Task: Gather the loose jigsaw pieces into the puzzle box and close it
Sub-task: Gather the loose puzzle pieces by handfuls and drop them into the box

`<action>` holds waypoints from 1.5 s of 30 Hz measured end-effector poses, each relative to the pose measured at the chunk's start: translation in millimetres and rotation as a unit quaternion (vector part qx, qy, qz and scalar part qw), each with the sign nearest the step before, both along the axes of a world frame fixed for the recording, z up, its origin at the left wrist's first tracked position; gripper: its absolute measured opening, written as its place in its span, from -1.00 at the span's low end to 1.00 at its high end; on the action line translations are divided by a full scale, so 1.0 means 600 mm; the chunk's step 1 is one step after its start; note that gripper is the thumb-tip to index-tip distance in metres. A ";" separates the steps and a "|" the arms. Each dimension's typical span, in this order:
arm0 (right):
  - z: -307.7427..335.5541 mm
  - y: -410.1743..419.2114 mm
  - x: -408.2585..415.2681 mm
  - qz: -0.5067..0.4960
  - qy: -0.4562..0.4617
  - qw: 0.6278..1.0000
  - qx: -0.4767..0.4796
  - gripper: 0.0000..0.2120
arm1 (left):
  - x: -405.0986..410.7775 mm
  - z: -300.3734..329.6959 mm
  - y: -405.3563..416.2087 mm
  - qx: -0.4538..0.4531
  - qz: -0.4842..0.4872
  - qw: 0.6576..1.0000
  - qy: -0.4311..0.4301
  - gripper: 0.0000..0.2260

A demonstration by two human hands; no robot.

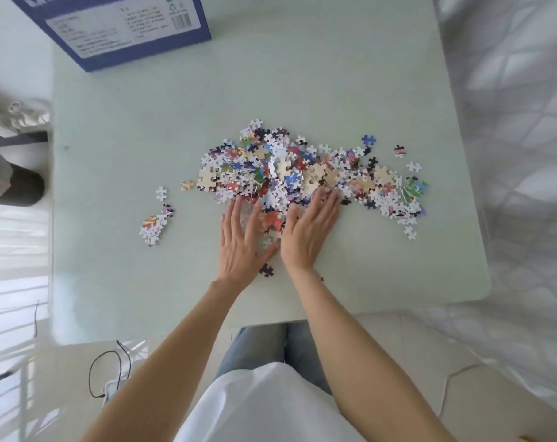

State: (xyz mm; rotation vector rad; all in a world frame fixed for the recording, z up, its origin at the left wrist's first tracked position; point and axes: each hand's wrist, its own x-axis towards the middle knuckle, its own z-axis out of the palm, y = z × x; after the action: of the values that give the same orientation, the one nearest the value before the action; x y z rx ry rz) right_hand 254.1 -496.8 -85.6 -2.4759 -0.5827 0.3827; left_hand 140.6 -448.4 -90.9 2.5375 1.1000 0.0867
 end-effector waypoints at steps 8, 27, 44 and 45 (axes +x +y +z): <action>0.060 -0.022 0.074 0.157 0.066 0.975 0.146 -0.64 | 0.006 0.032 0.006 0.093 -0.086 0.985 -0.114 -0.63; -0.001 -0.114 0.285 -0.032 -0.031 0.997 -0.056 -0.46 | 0.082 0.003 0.048 0.233 -0.355 0.905 0.001 -0.59; 0.055 -0.065 0.084 0.225 -0.039 0.973 0.013 -0.53 | -0.093 0.077 0.069 -0.017 0.158 0.980 -0.122 -0.64; 0.056 -0.086 0.084 0.211 -0.058 0.976 -0.018 -0.52 | -0.113 0.078 0.071 -0.014 0.183 0.978 -0.100 -0.59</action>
State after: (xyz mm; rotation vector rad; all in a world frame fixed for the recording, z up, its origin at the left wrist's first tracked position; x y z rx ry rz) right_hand 304.2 -548.5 -52.2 -2.4101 -1.1678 0.4132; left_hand 72.6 -405.8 -44.3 2.2132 1.4571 0.4084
